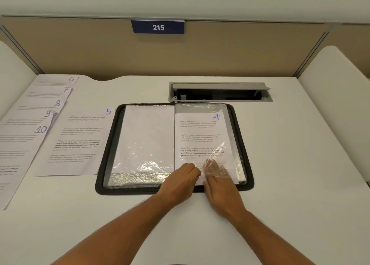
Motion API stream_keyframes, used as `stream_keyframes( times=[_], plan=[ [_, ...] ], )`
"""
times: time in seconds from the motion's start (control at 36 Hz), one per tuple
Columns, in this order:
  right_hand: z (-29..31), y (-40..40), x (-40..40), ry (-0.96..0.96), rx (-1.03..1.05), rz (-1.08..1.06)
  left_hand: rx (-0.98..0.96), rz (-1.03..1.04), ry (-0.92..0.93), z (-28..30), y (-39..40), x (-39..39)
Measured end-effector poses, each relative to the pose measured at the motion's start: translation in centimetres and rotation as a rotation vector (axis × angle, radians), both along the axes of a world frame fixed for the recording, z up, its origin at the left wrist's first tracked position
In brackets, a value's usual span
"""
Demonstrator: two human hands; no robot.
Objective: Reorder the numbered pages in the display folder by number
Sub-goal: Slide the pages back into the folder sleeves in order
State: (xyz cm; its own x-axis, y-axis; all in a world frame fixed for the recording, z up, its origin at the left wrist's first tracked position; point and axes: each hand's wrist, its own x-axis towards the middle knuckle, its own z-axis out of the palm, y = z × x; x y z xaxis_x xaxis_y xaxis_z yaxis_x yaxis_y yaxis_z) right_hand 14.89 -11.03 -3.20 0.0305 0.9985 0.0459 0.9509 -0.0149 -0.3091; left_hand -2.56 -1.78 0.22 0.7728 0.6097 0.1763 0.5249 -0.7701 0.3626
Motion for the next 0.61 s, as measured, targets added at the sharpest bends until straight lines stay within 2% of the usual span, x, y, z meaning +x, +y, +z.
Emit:
stream_keyframes(
  times=[0.22, 0.61],
  plan=[
    [-0.3, -3.4, -0.1, -0.047, 0.069, 0.069, -0.002, -0.008, -0.001, -0.3, 0.0, 0.1],
    [0.8, 0.2, -0.8, -0.027, -0.074, 0.006, -0.003, -0.006, 0.034, 0.0, 0.1, 0.1]
  ],
)
